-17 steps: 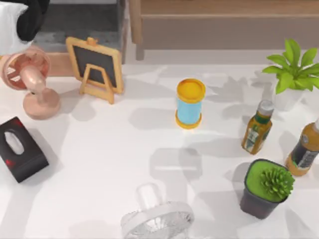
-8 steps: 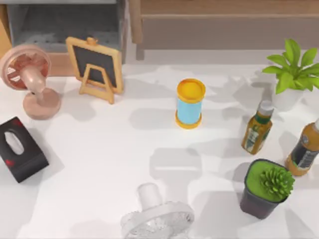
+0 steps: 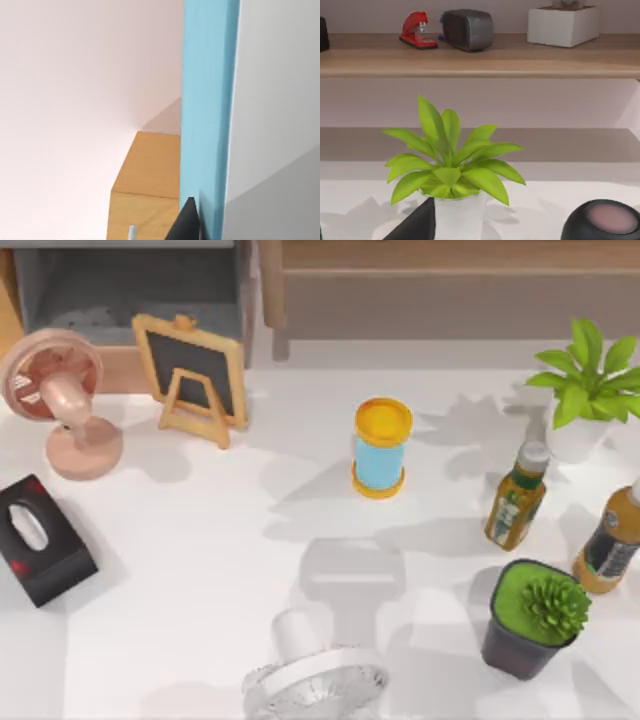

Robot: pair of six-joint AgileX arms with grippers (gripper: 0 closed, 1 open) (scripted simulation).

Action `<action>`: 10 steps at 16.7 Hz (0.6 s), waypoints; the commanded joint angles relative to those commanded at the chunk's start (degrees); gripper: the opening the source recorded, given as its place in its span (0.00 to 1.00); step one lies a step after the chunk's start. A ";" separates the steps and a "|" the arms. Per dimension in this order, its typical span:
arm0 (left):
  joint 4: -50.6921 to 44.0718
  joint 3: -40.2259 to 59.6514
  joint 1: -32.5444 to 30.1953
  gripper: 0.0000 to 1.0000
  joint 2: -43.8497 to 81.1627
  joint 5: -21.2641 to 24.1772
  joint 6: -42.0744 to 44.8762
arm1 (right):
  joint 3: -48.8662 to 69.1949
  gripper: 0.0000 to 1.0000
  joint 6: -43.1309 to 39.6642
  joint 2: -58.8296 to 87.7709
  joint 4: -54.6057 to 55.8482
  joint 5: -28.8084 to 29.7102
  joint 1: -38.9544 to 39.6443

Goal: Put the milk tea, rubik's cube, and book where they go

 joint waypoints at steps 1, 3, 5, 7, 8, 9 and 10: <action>0.12 -2.48 2.83 0.00 0.07 1.64 4.10 | 0.00 1.00 0.00 0.00 0.00 0.00 0.00; 0.63 -7.63 8.80 0.00 1.32 4.49 11.39 | 0.00 1.00 0.00 0.00 0.00 0.00 0.00; 1.49 -12.76 14.88 0.00 3.85 6.84 17.86 | 0.00 1.00 0.00 0.00 0.00 0.00 0.00; 2.50 -17.78 20.67 0.00 7.16 8.86 23.72 | 0.00 1.00 0.00 0.00 0.00 0.00 0.00; 3.04 -20.18 23.37 0.00 9.02 9.77 26.31 | 0.00 1.00 0.00 0.00 0.00 0.00 0.00; 3.58 -22.40 25.85 0.00 10.88 10.59 28.50 | 0.00 1.00 0.00 0.00 0.00 0.00 0.00; 4.11 -24.44 28.09 0.00 12.66 11.35 30.39 | 0.00 1.00 0.00 0.00 0.00 0.00 0.00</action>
